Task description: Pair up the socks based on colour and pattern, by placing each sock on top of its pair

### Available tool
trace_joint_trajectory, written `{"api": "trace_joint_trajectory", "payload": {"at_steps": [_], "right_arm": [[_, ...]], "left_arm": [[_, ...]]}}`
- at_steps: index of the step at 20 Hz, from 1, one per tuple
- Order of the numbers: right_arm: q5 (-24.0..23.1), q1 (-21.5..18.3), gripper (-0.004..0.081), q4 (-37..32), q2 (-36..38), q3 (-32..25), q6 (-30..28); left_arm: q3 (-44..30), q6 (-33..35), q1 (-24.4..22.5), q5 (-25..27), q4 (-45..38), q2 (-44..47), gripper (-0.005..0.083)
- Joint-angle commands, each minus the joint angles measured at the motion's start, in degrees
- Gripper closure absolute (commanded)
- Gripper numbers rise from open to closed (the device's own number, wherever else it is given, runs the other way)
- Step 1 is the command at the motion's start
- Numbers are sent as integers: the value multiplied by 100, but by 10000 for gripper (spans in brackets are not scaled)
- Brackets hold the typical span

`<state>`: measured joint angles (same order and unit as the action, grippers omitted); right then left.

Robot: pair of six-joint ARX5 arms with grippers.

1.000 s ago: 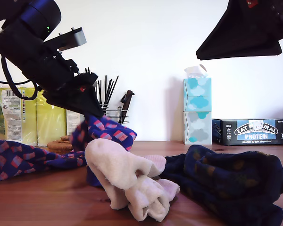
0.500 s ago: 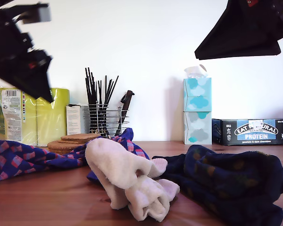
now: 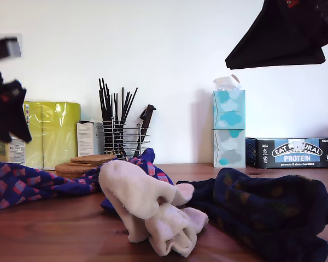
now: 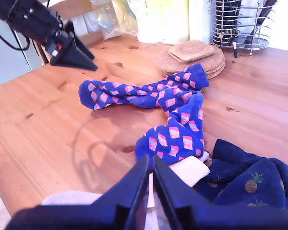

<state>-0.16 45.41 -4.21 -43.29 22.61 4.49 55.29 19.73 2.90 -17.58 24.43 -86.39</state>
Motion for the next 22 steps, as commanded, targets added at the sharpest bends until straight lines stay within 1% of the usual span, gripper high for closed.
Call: {"api": "trace_joint_trajectory", "payload": {"at_steps": [1,3,4,5,6,7,8,9,11,14,20,22], "right_arm": [[20,-7,783,-22,7,-118,17],[20,-7,783,-20,7,-118,20],[20,-7,783,-20,7,-118,20],[20,-4,783,-20,7,-118,20],[20,-7,783,-20,7,-118,20],[20,-7,783,-22,7,-118,20],[20,-4,783,-22,7,-118,17],[20,-7,783,-22,7,-118,17],[22,-7,783,-22,7,-118,15],[22,-7,783,-24,7,-118,2],[22,-7,783,-24,7,-118,2],[20,-7,783,-28,7,-118,0]], "left_arm": [[-74,20,-2,24,46,-407,240],[-74,20,0,184,4,-654,246],[-74,13,0,208,9,-743,272],[-74,-52,2,225,39,-789,332],[-74,-109,24,223,96,-802,460],[-74,-208,50,216,155,-802,623],[-74,-295,70,168,243,-802,767],[-74,-396,107,140,378,-802,791],[-74,-603,275,140,734,-802,793],[-74,-1091,507,136,1351,-802,793],[-74,-1847,1259,142,2964,-802,793],[-74,-1958,1519,131,3560,-802,793]]}}
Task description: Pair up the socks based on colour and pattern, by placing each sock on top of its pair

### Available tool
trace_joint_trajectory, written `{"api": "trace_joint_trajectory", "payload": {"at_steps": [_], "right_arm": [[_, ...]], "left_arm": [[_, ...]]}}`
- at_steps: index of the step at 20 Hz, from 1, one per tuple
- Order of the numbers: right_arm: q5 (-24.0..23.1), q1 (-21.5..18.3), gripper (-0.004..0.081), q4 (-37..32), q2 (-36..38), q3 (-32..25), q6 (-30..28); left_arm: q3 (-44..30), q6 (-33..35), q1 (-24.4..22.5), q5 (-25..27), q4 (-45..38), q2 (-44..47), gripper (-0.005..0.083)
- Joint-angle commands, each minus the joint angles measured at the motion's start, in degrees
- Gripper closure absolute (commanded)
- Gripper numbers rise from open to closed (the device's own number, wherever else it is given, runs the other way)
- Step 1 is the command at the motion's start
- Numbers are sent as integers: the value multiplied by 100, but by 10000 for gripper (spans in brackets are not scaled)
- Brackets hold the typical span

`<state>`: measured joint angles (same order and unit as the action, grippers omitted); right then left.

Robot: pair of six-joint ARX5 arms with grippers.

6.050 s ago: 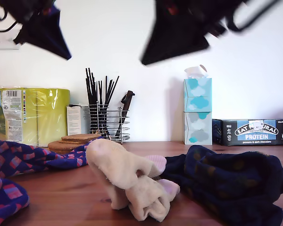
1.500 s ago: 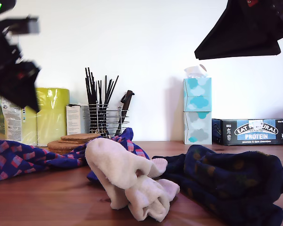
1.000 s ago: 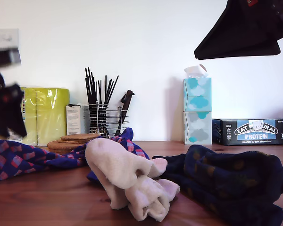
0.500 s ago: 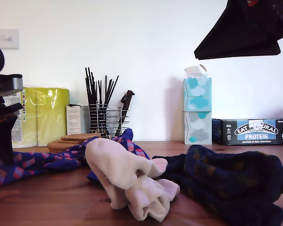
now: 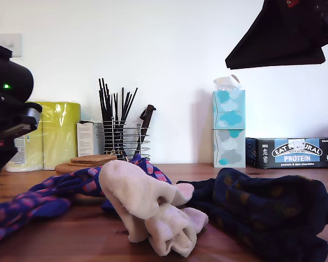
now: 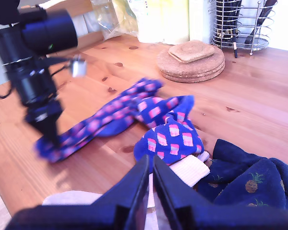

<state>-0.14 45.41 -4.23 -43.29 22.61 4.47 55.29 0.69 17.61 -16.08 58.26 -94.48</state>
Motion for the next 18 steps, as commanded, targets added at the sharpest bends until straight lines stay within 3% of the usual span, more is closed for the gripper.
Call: {"api": "trace_joint_trajectory", "payload": {"at_steps": [1,4,5,6,8,10,15,18], "right_arm": [[17,-7,783,-35,7,-118,4],[17,-7,783,-101,7,-118,2],[17,-7,783,-131,7,-118,2],[17,-7,783,-157,7,-118,4],[17,-7,783,-177,7,-118,4],[20,-7,783,-181,7,-118,4],[17,-7,783,-190,7,-118,4],[17,-7,783,-190,7,-118,4]], "left_arm": [[-74,-90,175,-39,424,7,793],[-74,-70,490,-186,754,7,783],[-74,-74,533,-157,636,7,743],[-74,-76,544,-146,503,7,659],[-61,-81,542,-146,450,9,412],[46,-20,490,-72,691,11,317],[632,129,439,4,1067,404,317],[778,280,476,-48,-273,789,400]]}}
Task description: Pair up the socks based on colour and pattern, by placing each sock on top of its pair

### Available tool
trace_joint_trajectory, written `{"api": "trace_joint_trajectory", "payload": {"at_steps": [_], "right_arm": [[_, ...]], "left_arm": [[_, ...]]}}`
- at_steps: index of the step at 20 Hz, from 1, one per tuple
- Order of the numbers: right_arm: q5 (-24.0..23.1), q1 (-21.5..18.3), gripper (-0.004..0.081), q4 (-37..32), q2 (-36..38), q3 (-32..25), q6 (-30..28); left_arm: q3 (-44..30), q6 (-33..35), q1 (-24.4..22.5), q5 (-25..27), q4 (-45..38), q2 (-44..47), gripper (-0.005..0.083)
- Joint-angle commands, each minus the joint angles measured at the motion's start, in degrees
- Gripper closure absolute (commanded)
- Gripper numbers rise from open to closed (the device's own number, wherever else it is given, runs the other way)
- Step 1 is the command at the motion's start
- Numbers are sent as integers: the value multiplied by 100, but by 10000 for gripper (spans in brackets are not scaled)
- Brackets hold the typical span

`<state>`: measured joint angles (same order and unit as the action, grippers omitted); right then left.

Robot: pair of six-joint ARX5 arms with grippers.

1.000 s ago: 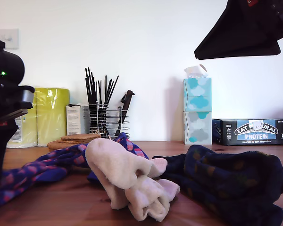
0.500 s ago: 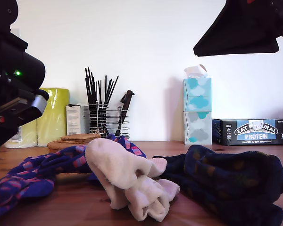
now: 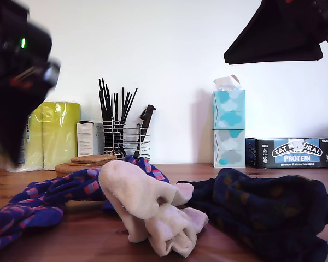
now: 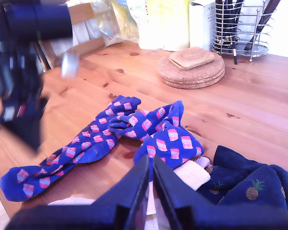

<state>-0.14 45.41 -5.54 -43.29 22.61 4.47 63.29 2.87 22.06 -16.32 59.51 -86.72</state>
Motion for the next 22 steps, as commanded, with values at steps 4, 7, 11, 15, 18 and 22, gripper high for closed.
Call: {"api": "trace_joint_trajectory", "payload": {"at_steps": [4,7,11,15,18,22], "right_arm": [[15,-7,783,-52,7,-118,4],[15,-7,783,-57,7,-118,4],[15,-7,783,-55,7,-118,7],[13,-7,783,-61,7,-118,7],[9,-7,783,-59,7,-118,4],[0,-7,783,-59,7,-118,7]], "left_arm": [[-24,68,323,-717,-2203,-188,451],[-24,1008,511,-997,-2942,-538,446],[-24,1375,623,-1021,-3593,-903,279],[-24,1386,623,-890,-3941,-1368,275],[-24,1362,623,-885,-4022,-1727,280],[-22,1211,623,-898,-4105,-2011,385]]}}
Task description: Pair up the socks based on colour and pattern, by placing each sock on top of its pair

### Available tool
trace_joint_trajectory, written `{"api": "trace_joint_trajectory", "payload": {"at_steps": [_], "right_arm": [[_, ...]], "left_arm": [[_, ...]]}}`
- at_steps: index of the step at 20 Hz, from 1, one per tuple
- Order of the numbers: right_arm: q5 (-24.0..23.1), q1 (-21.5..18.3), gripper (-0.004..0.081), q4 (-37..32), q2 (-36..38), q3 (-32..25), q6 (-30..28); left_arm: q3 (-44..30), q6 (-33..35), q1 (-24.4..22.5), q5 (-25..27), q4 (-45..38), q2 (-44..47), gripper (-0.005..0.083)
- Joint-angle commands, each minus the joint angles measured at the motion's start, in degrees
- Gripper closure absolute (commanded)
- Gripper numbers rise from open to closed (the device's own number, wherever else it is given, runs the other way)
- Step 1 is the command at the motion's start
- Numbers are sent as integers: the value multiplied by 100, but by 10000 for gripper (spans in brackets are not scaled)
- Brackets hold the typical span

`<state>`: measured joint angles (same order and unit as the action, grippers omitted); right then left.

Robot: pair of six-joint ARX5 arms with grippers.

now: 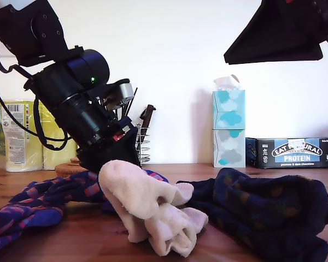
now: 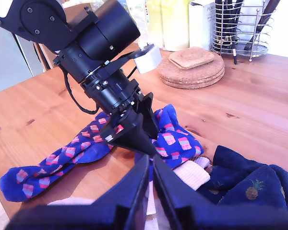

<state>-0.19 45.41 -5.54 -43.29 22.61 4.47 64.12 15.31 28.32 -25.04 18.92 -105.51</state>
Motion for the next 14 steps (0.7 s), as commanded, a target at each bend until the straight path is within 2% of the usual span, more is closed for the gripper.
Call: {"api": "trace_joint_trajectory", "payload": {"at_steps": [1,3,5,9,11,14], "right_arm": [[4,-7,783,-61,7,-118,7],[4,-7,783,-61,7,-118,7],[9,-7,783,-63,7,-118,4],[114,-4,783,-61,7,-118,-221],[116,-4,775,-144,7,-118,-662],[111,-2,699,-546,-107,-116,-1469]], "left_arm": [[-107,-42,0,-31,-63,-181,440],[-105,-57,33,-70,-92,-212,602],[-103,-57,31,-146,-181,-212,807],[181,-474,-48,-153,-33,-164,793],[492,-662,-127,-175,291,-15,793],[1032,-1384,-225,-417,857,297,794]]}}
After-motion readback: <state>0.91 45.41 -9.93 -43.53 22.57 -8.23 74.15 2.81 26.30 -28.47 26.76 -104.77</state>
